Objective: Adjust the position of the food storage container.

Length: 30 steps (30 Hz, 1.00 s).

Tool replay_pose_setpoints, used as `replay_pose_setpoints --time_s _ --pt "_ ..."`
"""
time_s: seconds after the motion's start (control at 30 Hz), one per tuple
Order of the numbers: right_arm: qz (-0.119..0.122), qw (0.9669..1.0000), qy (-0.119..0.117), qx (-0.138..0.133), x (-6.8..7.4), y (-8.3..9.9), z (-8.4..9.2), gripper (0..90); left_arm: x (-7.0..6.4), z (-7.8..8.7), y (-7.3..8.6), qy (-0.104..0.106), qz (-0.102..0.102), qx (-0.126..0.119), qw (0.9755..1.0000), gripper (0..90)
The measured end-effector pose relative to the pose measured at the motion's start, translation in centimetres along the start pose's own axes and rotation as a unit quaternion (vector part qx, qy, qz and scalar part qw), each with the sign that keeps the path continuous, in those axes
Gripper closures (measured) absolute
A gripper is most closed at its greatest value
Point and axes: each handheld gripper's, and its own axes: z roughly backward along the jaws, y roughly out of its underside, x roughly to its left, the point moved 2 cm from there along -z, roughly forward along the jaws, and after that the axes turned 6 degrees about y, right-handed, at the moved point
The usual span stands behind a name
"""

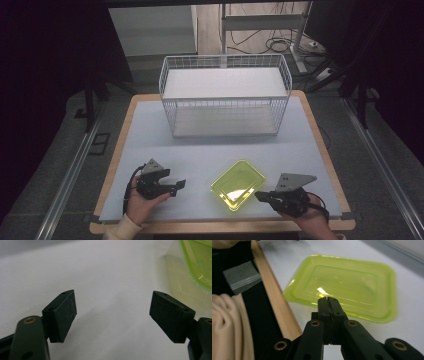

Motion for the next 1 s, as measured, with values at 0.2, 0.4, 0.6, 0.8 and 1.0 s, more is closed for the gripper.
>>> replay_pose_setpoints --time_s 0.2,0.4,0.6,0.8,1.0 --pt "0.024 0.9993 -0.026 0.011 1.4 0.0 -0.9 89.9 0.1 -0.1 0.0 0.001 0.000 0.003 1.0000 21.4" --pt "0.036 0.9980 -0.045 0.027 2.4 0.1 -2.1 89.9 0.1 -0.1 0.0 0.003 0.000 0.003 1.0000 21.5" --pt "0.050 0.9961 -0.055 0.047 3.1 0.1 -3.6 89.9 -0.1 -0.1 0.0 0.005 -0.002 0.004 1.0000 21.5" --pt "0.050 0.9957 -0.060 0.050 3.1 0.2 -3.9 90.0 0.0 -0.2 0.0 0.005 -0.002 0.004 1.0000 21.6" --pt "0.052 0.9958 -0.058 0.047 3.1 0.1 -4.0 90.0 -0.1 -0.1 0.0 0.004 -0.003 0.003 1.0000 21.6"
